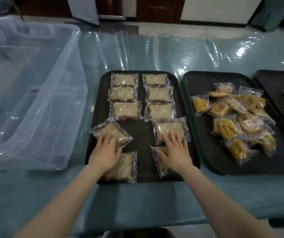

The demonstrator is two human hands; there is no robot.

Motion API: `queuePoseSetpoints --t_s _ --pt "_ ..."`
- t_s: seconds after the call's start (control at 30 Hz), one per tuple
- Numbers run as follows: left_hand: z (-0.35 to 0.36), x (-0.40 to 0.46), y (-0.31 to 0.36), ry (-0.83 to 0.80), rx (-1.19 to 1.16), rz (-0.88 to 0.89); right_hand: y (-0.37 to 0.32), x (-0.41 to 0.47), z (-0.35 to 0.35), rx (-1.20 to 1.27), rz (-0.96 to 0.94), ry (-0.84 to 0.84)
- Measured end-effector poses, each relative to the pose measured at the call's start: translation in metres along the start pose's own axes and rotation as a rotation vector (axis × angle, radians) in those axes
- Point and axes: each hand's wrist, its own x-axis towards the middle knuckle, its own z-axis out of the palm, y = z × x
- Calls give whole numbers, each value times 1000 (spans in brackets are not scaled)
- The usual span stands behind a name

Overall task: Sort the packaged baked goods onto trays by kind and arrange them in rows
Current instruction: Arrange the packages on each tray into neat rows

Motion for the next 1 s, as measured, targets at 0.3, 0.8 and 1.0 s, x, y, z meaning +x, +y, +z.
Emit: queuePoseSetpoints --t_s 0.3,0.8,1.0 --pt "22 8 33 1 255 148 -6 0 6 -97 -101 179" --pt "5 106 18 -14 287 233 -3 27 8 -138 -20 97" --pt "13 99 5 47 258 200 -1 28 12 -124 -25 104"
